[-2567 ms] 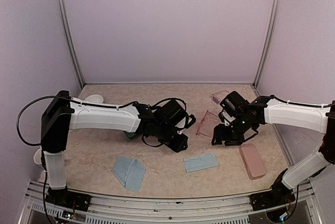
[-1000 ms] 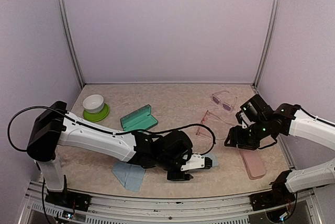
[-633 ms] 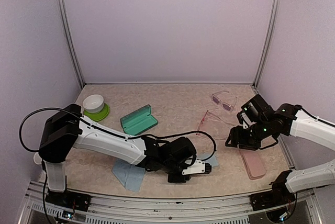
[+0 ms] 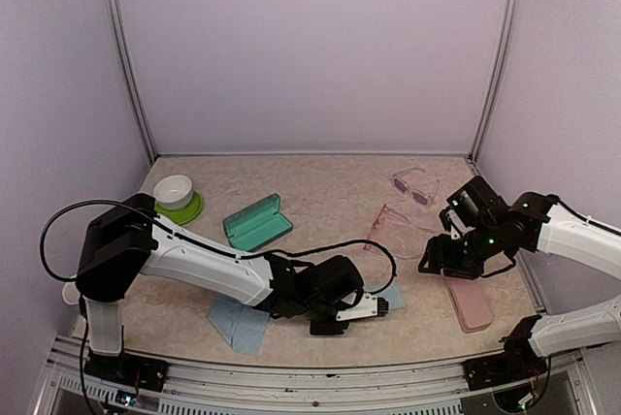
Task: Organize the sunglasses
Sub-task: Pick up the folded cleaning cloth from the sunglasses case, then place the folded cleaning cloth in the sunglasses case.
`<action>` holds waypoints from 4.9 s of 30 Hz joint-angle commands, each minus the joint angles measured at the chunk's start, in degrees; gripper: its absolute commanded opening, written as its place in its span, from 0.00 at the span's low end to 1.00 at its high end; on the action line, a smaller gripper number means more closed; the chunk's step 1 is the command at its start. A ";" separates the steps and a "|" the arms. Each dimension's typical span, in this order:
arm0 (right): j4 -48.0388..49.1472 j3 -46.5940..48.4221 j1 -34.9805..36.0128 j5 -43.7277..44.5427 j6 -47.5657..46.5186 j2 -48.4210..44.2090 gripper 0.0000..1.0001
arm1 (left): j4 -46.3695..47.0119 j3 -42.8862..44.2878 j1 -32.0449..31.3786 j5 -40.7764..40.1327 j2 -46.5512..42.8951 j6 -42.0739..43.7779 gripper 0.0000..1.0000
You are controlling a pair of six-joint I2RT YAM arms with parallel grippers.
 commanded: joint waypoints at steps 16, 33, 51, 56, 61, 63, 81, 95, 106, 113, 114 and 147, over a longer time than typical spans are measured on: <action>-0.33 -0.74 -1.68 -3.31 5.70 2.69 0.65 | 1.48 -2.37 -3.80 -3.78 1.07 -2.85 0.00; 19.06 -12.35 -4.88 -21.14 8.95 8.36 0.55 | 0.80 -2.73 -6.49 -6.15 0.23 -11.39 0.00; 24.80 -13.63 -4.88 -23.77 8.35 17.69 0.40 | 0.95 -2.46 -7.34 -8.03 0.54 -14.90 0.00; 25.59 -13.19 -4.85 -23.88 7.46 20.27 0.36 | 1.17 -2.43 -7.40 -7.89 0.85 -15.20 0.00; 25.57 -12.60 -4.85 -23.70 6.82 21.62 0.30 | 1.10 -2.33 -7.43 -8.03 1.02 -15.16 0.00; 25.54 -12.54 -4.92 -23.54 6.87 21.84 0.26 | 1.10 -2.28 -7.42 -8.05 1.11 -15.09 0.00; 22.84 -10.68 -4.93 -22.09 4.26 21.71 0.00 | 0.15 -0.81 -7.65 -7.56 1.81 -16.88 0.00; 17.61 -6.56 -4.93 -20.72 -0.37 20.64 0.00 | -2.75 3.45 -8.51 -6.46 2.61 -21.85 0.00; 11.26 -1.35 -5.66 -19.77 -6.67 19.79 0.00 | -6.38 7.59 -9.23 -6.58 2.50 -28.50 0.00; 8.95 1.07 -6.84 -21.50 -10.39 20.97 0.00 | -9.53 10.85 -9.59 -8.13 3.68 -33.47 0.00; 8.79 1.57 -6.94 -21.81 -11.02 21.21 0.00 | -9.76 11.42 -9.63 -8.09 3.74 -33.96 0.00; 1.97 16.54 -7.04 -28.19 -10.49 30.06 0.00 | -12.02 7.29 -2.92 -2.93 -5.72 -36.99 0.00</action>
